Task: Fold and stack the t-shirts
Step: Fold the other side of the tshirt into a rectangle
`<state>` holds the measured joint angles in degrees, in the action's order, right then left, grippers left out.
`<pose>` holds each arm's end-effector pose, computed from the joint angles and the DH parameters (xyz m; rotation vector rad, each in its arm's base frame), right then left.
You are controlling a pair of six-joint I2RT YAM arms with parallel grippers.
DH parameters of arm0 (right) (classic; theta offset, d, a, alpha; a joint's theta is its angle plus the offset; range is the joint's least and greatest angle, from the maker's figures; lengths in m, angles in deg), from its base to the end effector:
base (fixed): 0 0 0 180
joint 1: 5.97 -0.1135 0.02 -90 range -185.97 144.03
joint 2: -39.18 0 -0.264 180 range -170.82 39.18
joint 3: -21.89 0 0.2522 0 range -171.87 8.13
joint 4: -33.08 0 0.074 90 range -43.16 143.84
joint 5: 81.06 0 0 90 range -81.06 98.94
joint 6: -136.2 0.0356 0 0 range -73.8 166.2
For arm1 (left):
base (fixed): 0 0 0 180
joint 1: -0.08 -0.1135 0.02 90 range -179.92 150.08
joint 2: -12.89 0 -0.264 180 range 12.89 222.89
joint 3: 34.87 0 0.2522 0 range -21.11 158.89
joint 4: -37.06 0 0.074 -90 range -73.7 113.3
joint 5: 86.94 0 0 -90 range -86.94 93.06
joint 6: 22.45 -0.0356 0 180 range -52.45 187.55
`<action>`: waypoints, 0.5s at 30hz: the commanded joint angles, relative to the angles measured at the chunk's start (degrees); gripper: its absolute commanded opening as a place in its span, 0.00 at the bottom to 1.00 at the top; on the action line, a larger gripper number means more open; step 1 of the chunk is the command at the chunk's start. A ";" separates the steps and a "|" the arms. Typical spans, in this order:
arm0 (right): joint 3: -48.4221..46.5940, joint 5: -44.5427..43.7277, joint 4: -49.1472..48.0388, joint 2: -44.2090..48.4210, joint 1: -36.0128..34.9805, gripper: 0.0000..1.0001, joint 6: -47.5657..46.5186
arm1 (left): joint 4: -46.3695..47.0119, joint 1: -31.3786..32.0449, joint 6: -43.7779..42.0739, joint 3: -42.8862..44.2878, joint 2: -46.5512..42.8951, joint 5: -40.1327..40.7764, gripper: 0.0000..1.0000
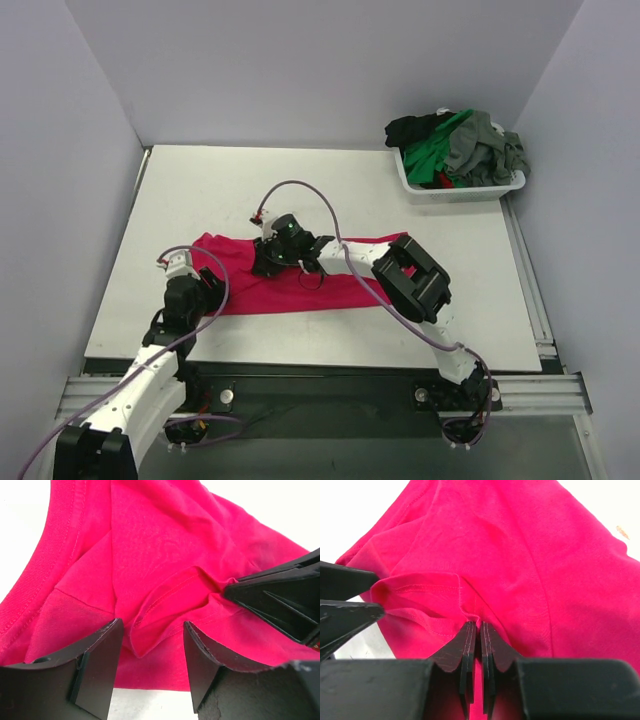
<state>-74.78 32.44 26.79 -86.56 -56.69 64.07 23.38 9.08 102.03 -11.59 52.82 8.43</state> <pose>0.3011 0.3906 0.1640 -0.8764 1.9413 1.1527 0.1523 -0.0207 0.1554 -0.5224 2.0525 -0.3575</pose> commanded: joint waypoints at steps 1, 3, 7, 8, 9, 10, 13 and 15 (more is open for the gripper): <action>1.44 1.89 -4.73 4.44 -0.08 0.00 -0.20 | 1.07 2.25 0.59 4.10 2.17 4.91 0.62; 1.88 2.42 -5.17 4.62 -0.08 0.02 0.06 | 1.07 4.00 0.50 5.06 3.32 7.02 0.62; 3.37 2.60 -6.57 5.67 -0.08 0.10 0.50 | 0.54 6.47 0.24 6.04 5.78 10.01 0.61; 3.81 2.68 -6.75 5.85 0.01 0.12 0.50 | 0.45 6.82 0.24 6.12 5.87 10.45 0.60; 4.07 2.77 -7.19 6.28 0.01 0.13 0.68 | 0.19 7.26 0.24 6.30 5.96 11.50 0.59; 4.69 3.03 -7.45 6.46 0.09 0.14 0.76 | 0.01 7.87 0.32 6.65 6.04 12.03 0.58; 5.31 3.56 -7.89 7.25 0.27 0.15 0.94 | -1.92 8.67 0.50 6.92 6.05 12.83 0.52; 6.09 3.65 -8.33 7.78 0.27 0.16 0.94 | -2.53 8.93 0.41 7.00 6.13 13.00 0.48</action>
<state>-69.47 34.58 21.63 -83.67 -56.65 64.59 21.87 17.43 102.12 -7.33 58.85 19.05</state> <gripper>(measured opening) 0.158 0.492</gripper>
